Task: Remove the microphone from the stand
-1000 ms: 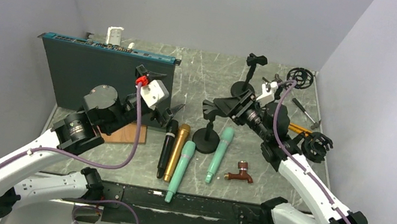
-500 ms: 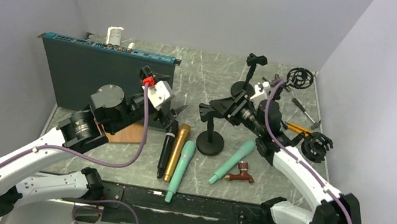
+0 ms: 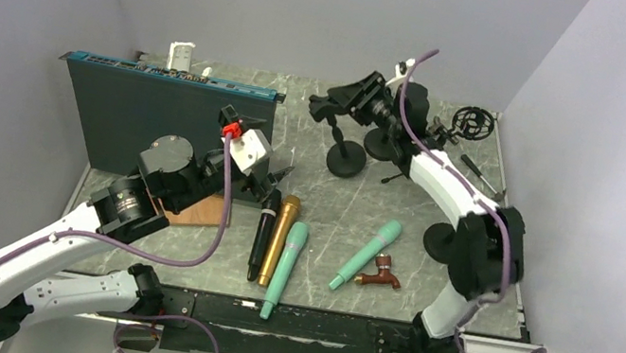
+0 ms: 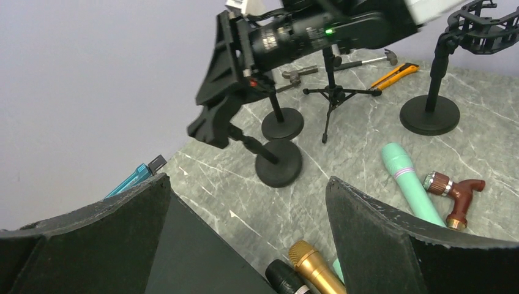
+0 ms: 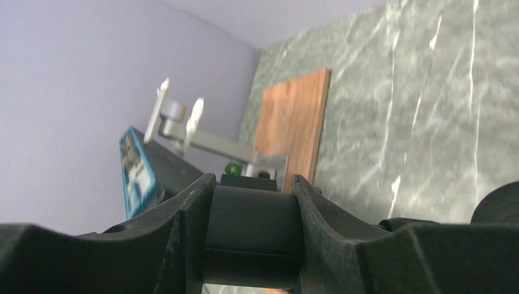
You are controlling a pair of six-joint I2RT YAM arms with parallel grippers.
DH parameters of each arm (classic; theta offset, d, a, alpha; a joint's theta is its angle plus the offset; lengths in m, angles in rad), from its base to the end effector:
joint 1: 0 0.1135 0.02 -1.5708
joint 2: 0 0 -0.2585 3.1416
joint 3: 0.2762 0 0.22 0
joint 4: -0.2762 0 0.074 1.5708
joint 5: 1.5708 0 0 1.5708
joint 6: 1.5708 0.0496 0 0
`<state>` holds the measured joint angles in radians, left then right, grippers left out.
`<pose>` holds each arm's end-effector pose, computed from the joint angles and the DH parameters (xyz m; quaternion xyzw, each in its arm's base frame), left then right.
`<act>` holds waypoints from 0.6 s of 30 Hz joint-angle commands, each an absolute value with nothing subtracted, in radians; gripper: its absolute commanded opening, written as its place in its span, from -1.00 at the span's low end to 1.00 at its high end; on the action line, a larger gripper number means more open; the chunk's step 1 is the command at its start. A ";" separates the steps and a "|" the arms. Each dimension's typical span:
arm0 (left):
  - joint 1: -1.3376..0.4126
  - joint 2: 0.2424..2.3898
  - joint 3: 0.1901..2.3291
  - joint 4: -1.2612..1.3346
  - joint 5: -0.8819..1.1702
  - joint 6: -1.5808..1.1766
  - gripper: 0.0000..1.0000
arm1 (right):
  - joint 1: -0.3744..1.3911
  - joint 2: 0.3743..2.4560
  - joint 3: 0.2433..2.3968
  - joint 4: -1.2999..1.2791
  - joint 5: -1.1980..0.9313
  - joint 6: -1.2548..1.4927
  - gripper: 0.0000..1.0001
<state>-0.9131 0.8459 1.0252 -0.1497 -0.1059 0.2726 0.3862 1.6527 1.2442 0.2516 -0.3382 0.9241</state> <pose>0.1077 -0.1309 0.4074 0.3572 0.5981 -0.1906 0.6917 0.3445 0.1578 0.3232 0.0938 0.7516 0.4916 0.4297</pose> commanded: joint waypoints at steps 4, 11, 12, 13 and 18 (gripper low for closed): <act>-0.922 0.829 1.018 -0.097 -0.138 0.306 0.99 | 0.354 1.941 1.614 0.381 -0.361 0.945 -1.00; -0.922 0.830 0.996 -0.078 -0.164 0.330 0.99 | 0.332 2.170 1.822 0.466 -0.350 1.048 -1.00; -0.923 0.831 0.996 -0.077 -0.166 0.330 0.99 | 0.327 2.185 1.839 0.463 -0.343 1.054 -1.00; -0.922 0.834 0.994 -0.074 -0.167 0.331 0.99 | 0.321 2.200 1.852 0.462 -0.341 1.058 -1.00; -0.922 0.849 0.968 -0.050 -0.187 0.352 0.99 | 0.295 2.218 1.846 0.440 -0.335 1.061 -0.76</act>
<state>-0.9180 0.8440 0.9874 -0.1123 -0.1509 0.3225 0.3298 2.2227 1.8072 0.3901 -0.3565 1.0607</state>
